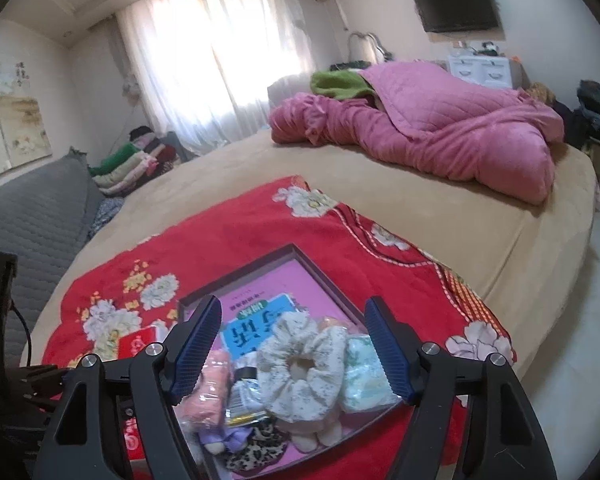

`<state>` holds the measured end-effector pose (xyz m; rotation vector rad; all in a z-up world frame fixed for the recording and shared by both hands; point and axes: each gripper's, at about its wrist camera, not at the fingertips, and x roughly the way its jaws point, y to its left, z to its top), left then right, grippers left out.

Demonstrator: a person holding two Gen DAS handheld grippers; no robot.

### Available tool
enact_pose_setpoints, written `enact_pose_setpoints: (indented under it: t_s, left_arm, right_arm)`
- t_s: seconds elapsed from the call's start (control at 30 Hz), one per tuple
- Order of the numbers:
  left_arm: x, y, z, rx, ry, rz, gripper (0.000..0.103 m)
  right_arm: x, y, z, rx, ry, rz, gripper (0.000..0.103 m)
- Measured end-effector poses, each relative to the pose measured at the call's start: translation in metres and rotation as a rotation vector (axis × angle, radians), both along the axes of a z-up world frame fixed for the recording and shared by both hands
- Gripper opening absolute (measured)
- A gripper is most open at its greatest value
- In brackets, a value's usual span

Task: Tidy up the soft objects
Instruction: 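Withdraw both tools from the tray toward the remaining pile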

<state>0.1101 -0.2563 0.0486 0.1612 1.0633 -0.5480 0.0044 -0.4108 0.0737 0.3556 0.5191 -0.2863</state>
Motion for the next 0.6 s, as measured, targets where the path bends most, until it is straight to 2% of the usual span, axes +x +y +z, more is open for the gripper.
enact_pose_setpoints:
  t_s: [0.17, 0.27, 0.47, 0.6]
  left_arm:
    - [-0.003, 0.056, 0.014, -0.031, -0.01, 0.098, 0.074]
    - [-0.001, 0.1, 0.008, -0.03, 0.01, 0.183, 0.074]
    - [0.001, 0.172, -0.04, 0.029, 0.118, 0.333, 0.075]
    - [-0.003, 0.196, -0.074, 0.054, 0.196, 0.373, 0.075]
  right_arm:
    - [0.005, 0.032, 0.015, -0.057, -0.008, 0.091, 0.078]
    - [0.01, 0.056, 0.019, -0.087, -0.006, 0.144, 0.078]
    - [0.021, 0.109, 0.021, -0.149, 0.014, 0.268, 0.078]
    - [0.028, 0.149, 0.018, -0.237, 0.046, 0.384, 0.078]
